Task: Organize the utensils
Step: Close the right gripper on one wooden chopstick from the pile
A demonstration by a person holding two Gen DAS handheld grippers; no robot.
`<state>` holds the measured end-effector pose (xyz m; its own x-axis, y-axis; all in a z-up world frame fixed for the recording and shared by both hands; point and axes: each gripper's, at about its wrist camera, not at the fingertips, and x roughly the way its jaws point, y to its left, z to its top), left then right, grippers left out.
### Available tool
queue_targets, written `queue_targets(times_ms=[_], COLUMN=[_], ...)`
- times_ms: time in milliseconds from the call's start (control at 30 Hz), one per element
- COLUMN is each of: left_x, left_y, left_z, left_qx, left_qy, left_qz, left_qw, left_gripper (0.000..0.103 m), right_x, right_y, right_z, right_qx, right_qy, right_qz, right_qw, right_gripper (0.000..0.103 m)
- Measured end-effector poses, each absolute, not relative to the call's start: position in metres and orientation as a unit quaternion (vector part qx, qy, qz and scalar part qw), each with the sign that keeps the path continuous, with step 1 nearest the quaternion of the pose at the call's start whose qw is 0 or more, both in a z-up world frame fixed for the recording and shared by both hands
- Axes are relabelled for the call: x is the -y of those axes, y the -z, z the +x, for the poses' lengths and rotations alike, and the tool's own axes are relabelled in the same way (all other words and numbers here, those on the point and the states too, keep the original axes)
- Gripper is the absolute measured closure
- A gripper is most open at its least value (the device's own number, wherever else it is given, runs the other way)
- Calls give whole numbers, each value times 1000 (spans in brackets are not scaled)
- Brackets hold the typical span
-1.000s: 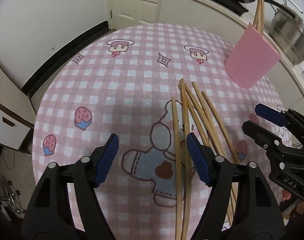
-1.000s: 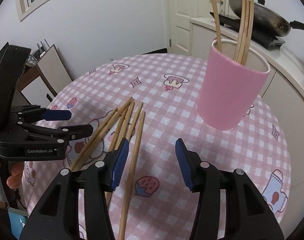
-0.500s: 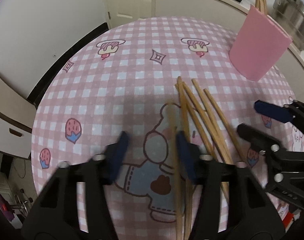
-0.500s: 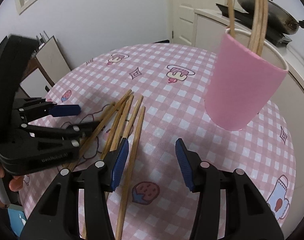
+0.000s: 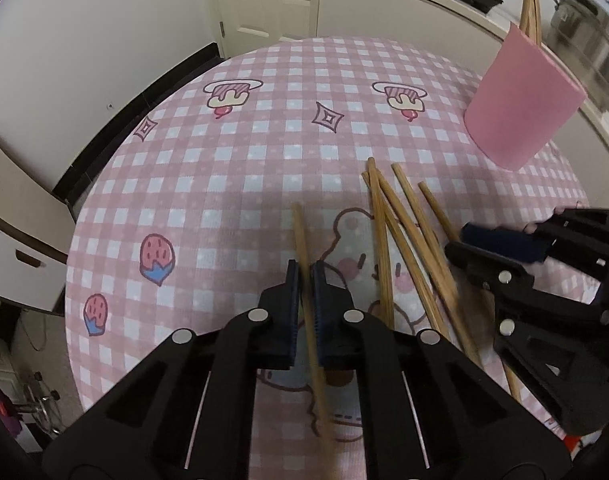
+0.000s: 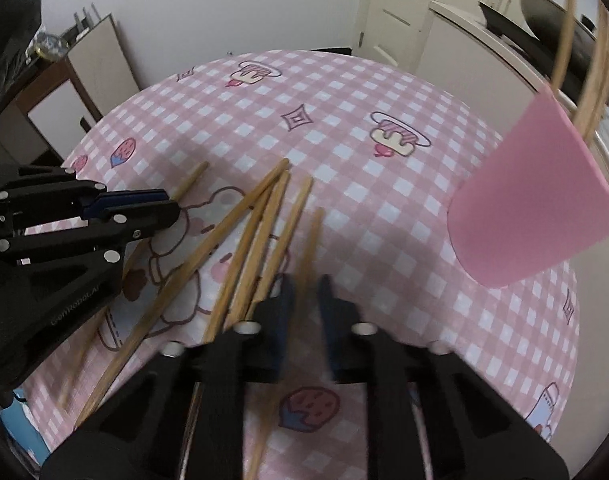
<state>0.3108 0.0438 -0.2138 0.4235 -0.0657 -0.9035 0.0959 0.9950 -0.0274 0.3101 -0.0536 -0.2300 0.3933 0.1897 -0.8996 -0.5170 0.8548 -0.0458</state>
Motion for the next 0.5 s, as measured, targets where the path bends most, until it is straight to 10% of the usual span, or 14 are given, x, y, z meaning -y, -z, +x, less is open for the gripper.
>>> queue_targets(times_ms=[500], left_x=[-41], left_y=[127], left_z=[266], left_qx=[-460], left_qy=[76], left_qz=[-6], left_qw=[884], left_gripper=[97], right_x=[89], right_y=[172], right_z=[282], right_qx=[-446], right_qy=[-236], right_qz=[-104], right_qw=[857], right_gripper=[99])
